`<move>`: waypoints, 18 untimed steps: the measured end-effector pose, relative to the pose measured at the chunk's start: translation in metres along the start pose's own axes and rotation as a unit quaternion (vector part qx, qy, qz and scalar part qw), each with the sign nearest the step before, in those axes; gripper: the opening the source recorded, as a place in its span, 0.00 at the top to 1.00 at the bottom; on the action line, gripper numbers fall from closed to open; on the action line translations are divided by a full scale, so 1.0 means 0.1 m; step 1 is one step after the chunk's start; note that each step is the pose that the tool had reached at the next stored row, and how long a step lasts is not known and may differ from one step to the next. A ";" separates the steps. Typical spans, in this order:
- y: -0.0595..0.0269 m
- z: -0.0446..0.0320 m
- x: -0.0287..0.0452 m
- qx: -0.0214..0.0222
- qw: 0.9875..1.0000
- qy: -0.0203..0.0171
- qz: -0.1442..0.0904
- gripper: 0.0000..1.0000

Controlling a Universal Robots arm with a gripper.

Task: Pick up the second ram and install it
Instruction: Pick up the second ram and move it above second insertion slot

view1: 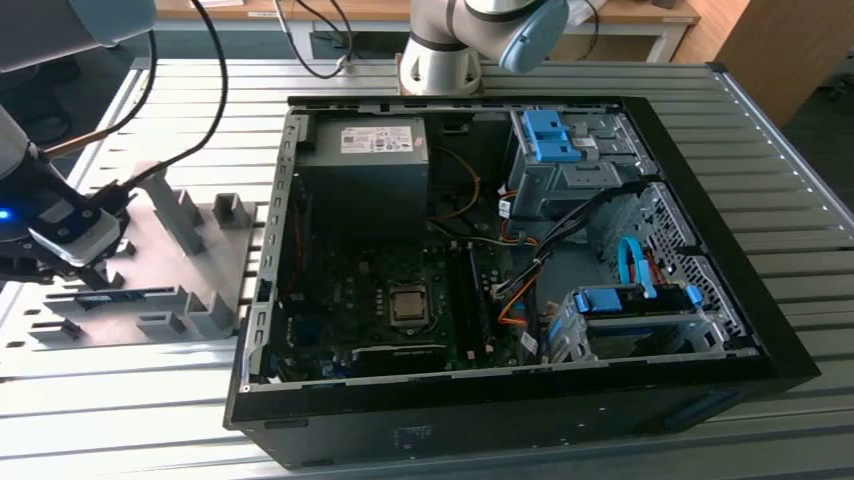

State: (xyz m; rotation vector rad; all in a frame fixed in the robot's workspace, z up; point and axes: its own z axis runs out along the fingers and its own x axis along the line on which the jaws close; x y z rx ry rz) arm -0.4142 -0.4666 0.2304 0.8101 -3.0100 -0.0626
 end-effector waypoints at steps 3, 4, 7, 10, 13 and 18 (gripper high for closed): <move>0.000 0.000 0.000 0.000 1.000 0.001 -0.016 0.90; 0.000 0.000 0.000 0.000 1.000 0.001 -0.022 0.90; 0.000 0.000 0.000 0.000 0.999 0.002 -0.040 0.90; 0.000 0.001 0.000 0.001 0.998 0.003 -0.059 0.90; 0.000 0.000 0.000 0.001 0.997 0.003 -0.075 0.90; 0.000 0.001 0.000 0.001 0.995 0.005 -0.102 0.90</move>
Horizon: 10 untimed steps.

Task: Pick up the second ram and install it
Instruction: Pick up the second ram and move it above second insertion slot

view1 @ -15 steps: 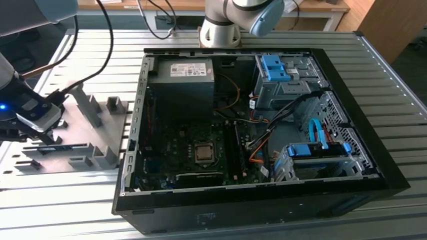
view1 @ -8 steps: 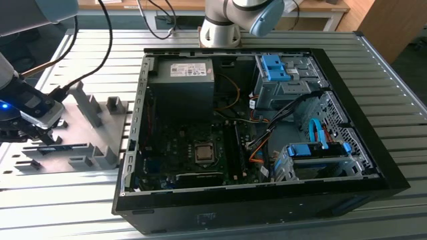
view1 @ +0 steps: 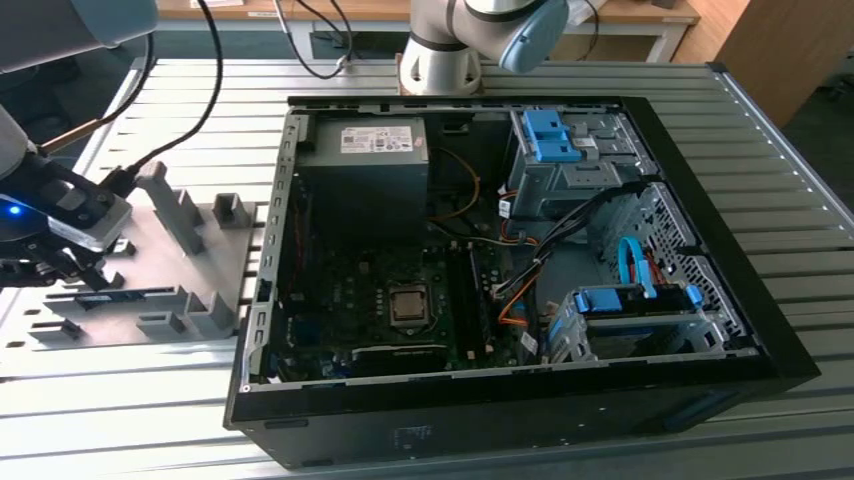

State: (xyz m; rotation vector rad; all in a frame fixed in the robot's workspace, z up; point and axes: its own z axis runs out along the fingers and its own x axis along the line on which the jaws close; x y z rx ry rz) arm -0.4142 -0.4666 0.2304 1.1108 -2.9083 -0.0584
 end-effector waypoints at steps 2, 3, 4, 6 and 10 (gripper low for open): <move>0.000 0.000 0.000 0.000 1.000 0.000 -0.010 0.90; 0.000 0.000 0.000 0.000 1.000 0.001 -0.014 0.90; 0.000 0.000 0.000 0.000 1.000 0.001 -0.019 0.90; 0.000 0.000 0.000 0.000 1.000 0.001 -0.028 0.90; 0.000 0.000 0.000 0.001 0.999 0.002 -0.045 0.90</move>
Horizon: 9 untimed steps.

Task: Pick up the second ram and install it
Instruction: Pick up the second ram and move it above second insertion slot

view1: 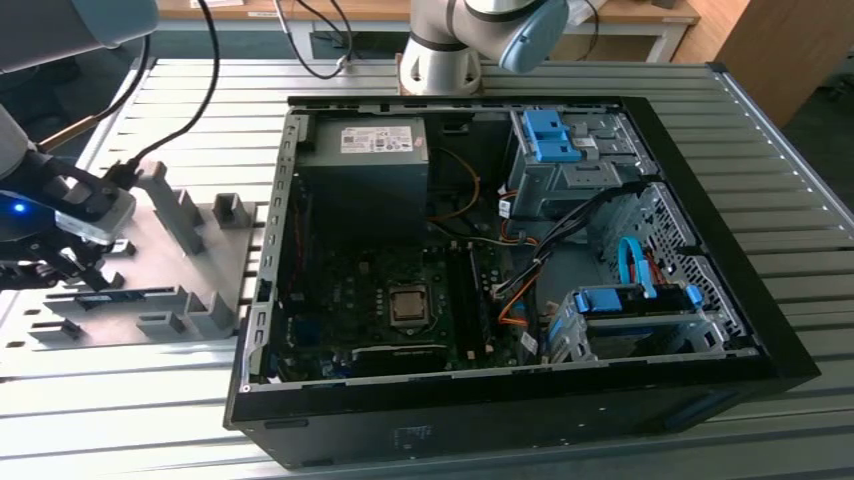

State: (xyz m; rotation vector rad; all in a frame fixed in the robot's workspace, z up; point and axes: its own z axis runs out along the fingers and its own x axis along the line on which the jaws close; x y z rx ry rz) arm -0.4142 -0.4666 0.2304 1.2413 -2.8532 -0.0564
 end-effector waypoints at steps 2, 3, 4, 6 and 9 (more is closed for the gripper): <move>0.000 0.000 0.000 0.000 1.000 0.000 -0.008 0.90; 0.000 0.000 0.000 0.000 1.000 0.001 -0.012 0.90; 0.000 0.000 0.000 0.000 1.000 0.001 -0.017 0.90; 0.000 0.000 0.000 0.000 1.000 0.001 -0.025 0.90; 0.000 0.000 0.000 0.000 0.999 0.002 -0.037 0.90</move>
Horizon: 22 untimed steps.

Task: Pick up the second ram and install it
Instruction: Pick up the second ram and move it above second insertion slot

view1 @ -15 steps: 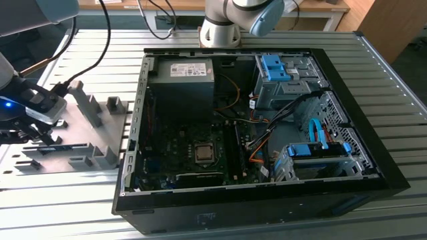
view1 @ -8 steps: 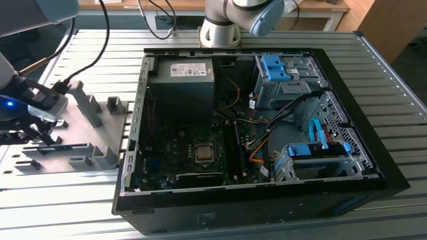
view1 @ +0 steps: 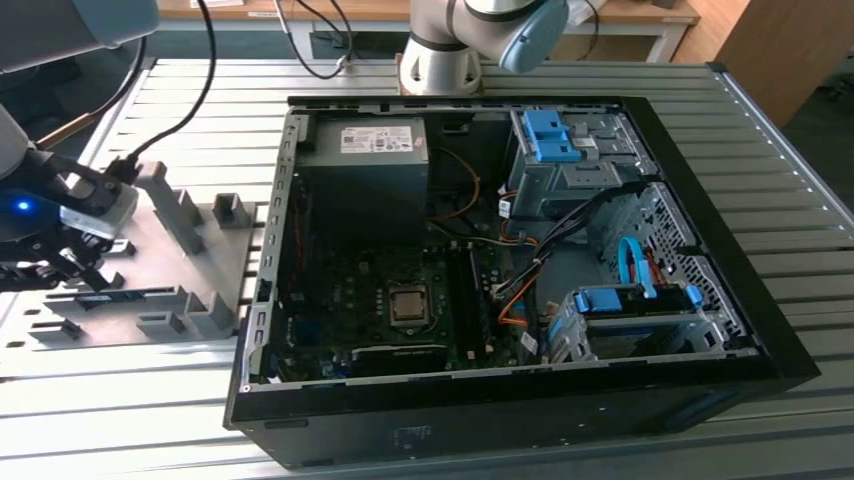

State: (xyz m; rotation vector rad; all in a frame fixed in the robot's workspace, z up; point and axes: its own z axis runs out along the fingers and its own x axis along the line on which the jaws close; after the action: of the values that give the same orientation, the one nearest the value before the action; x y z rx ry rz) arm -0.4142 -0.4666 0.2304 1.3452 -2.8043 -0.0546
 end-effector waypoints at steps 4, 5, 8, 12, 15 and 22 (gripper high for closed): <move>0.000 0.000 0.000 0.000 1.000 0.001 -0.016 0.90; 0.000 0.001 0.000 0.000 1.000 0.001 -0.021 0.90; 0.000 0.000 0.000 0.000 0.999 0.001 -0.033 0.90; 0.000 0.000 0.000 0.001 0.999 0.002 -0.051 0.90; 0.000 0.001 0.000 0.001 0.998 0.003 -0.069 0.90; 0.000 0.002 0.000 0.001 0.993 0.005 -0.115 0.90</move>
State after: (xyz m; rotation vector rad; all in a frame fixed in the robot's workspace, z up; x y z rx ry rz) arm -0.4142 -0.4666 0.2302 1.6575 -2.6273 -0.0486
